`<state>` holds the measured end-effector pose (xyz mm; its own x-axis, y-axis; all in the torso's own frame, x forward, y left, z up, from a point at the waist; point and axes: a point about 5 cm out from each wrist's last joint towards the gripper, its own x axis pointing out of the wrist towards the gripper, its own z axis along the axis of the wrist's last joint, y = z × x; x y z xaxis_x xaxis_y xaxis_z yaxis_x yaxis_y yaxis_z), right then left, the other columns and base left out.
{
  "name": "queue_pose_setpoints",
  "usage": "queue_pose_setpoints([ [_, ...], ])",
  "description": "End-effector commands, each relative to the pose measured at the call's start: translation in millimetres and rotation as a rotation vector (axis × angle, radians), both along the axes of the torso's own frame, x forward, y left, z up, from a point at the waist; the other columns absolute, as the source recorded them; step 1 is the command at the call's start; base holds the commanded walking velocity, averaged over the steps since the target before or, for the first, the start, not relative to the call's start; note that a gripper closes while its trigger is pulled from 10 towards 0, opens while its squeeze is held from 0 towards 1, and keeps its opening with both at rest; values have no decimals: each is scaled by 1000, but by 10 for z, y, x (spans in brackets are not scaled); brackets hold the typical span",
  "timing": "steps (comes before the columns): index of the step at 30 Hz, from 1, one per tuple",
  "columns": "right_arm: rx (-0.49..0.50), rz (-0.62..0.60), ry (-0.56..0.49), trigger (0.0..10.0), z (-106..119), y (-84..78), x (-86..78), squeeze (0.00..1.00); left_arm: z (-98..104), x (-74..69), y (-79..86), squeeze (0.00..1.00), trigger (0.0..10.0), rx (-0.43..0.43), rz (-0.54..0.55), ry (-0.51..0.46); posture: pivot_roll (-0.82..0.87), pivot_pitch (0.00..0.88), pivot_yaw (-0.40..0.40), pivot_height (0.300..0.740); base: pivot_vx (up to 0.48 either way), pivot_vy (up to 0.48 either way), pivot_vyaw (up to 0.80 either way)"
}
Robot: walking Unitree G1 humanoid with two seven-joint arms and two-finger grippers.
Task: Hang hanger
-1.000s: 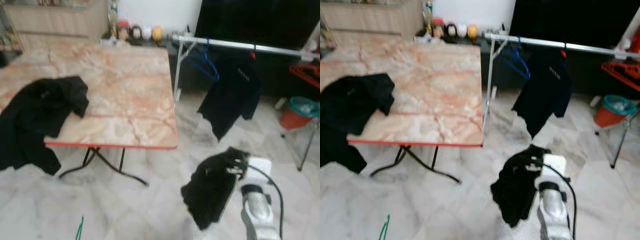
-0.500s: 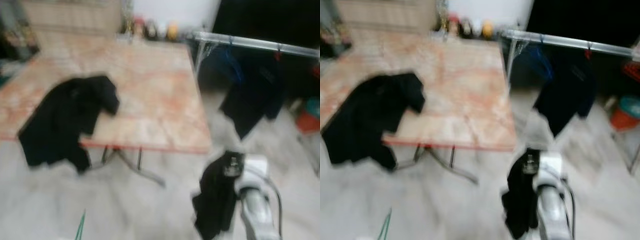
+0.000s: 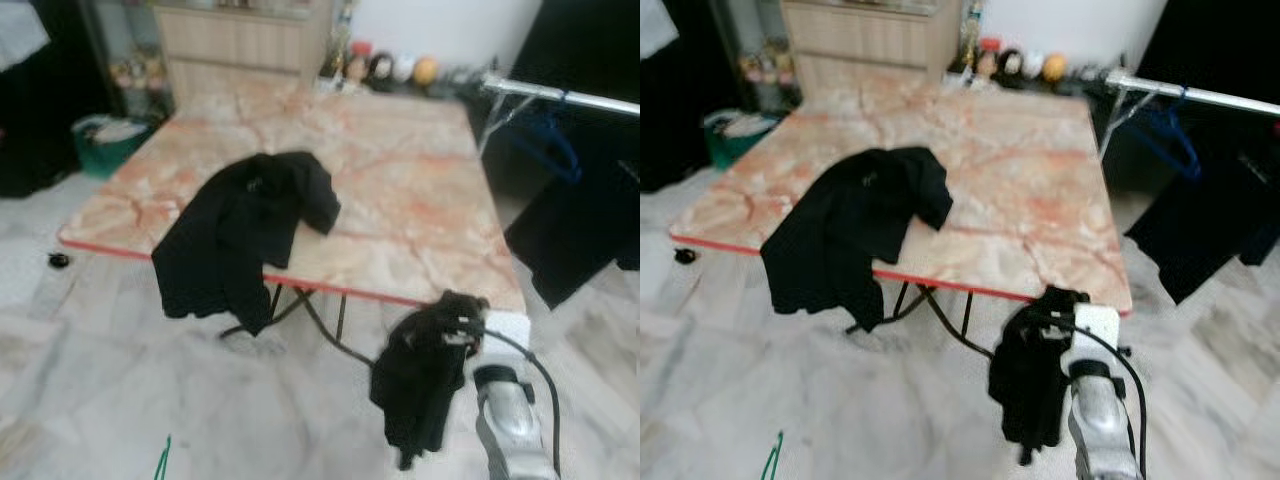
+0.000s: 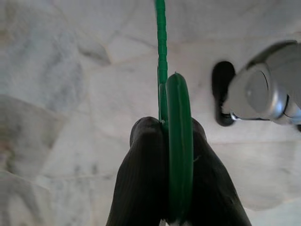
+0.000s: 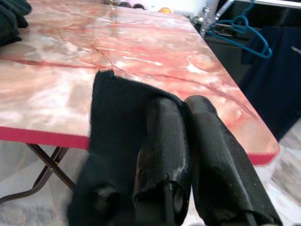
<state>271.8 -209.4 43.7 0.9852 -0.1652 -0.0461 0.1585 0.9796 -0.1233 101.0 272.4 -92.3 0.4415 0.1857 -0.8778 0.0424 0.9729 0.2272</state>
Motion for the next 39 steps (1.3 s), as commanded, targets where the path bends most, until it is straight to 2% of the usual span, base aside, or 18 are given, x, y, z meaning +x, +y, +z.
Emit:
queue_pose_setpoints([
  [1, -12, -23, -36, 10000, 78, -84, 13, 0, -25, -14, -62, 0, 10000, -12, -22, 11, 83, 0, -54, 740, 0, 334, 0],
  [14, -13, -18, -40, 10000, 78, -55, 19, 0, -30, -32, -66, 0, 10000, -7, -31, 16, 78, 0, -51, 740, 0, 329, 0],
  [24, -20, -7, -59, 10000, 121, -23, 42, 0, -32, -39, -64, 0, 10000, 8, -59, 28, 72, 0, -45, 740, 0, 0, 0],
  [32, -55, 4, -134, 10000, 320, -7, 71, 0, -23, -24, -50, 0, 10000, 9, -36, 13, 78, 0, -48, 740, 0, 0, 0],
  [39, -72, 36, -293, 10000, 790, 111, 222, 0, -15, -15, -29, 0, 10000, 9, 2, 2, 81, 0, -45, 740, 0, 0, 0],
])
